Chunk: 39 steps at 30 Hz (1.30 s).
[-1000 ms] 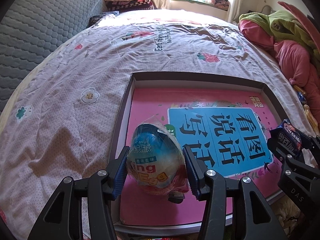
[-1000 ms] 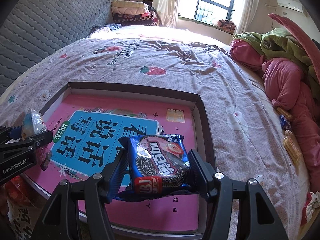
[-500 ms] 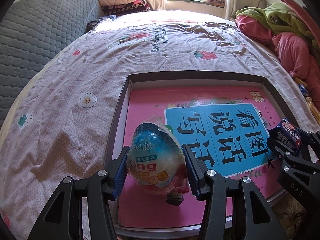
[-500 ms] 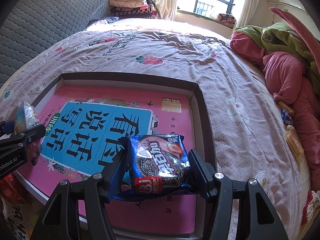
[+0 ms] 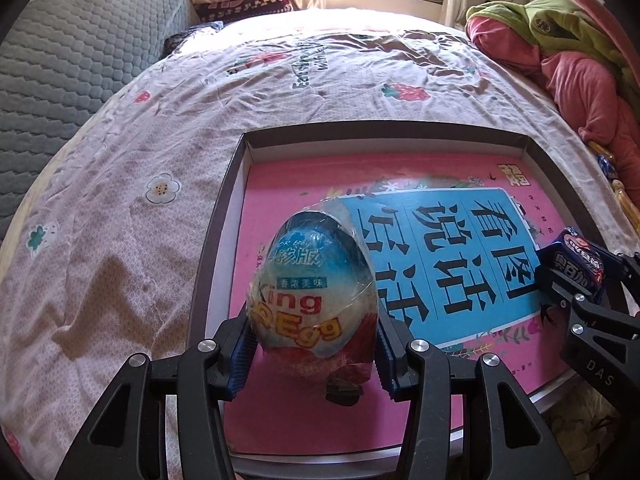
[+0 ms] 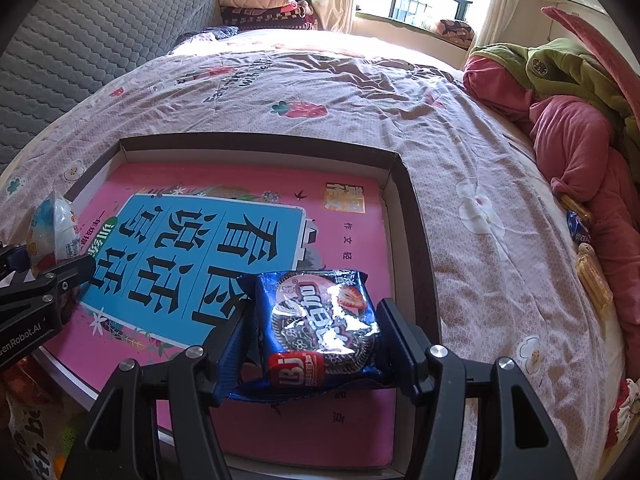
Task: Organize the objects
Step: 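Lower the egg onto the pink book and open the left tool while the right tool releases the packet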
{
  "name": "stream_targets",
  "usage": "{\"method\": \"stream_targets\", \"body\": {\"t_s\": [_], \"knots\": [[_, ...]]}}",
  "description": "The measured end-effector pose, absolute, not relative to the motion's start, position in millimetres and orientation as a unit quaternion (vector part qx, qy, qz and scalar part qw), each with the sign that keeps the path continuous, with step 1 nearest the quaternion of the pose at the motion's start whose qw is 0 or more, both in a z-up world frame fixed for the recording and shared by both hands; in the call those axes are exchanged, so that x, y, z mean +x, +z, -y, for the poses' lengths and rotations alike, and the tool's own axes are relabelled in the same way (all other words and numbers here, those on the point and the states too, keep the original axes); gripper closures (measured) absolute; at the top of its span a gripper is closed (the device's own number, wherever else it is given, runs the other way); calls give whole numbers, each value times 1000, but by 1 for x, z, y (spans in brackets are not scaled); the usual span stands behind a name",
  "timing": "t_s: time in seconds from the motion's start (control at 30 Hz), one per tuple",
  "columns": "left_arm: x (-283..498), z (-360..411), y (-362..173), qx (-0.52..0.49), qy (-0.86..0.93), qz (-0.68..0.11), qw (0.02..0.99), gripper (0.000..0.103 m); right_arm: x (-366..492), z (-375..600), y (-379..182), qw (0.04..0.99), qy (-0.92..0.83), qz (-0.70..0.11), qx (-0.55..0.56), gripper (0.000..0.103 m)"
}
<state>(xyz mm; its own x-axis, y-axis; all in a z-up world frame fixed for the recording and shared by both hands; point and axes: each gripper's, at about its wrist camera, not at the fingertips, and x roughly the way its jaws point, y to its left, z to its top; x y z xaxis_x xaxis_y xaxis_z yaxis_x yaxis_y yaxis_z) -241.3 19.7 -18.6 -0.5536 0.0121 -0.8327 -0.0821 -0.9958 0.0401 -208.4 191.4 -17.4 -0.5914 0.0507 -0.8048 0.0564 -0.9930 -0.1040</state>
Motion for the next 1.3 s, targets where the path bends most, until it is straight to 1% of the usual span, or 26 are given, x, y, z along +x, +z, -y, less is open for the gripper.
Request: {"method": "stream_targets", "body": {"t_s": [0.53,0.93,1.3], "knots": [[-241,-21,-20,-485,873,-41,43,51,-208,-189,-17,7,-885,-59,462,40],[-243,-17,-20,-492,869,-21,45,51,-204,-192,-10,10,-885,-65,461,40],[-239,-19,-11,-482,874,-18,50,47,-203,-197,-7,8,-887,-56,458,40]]}}
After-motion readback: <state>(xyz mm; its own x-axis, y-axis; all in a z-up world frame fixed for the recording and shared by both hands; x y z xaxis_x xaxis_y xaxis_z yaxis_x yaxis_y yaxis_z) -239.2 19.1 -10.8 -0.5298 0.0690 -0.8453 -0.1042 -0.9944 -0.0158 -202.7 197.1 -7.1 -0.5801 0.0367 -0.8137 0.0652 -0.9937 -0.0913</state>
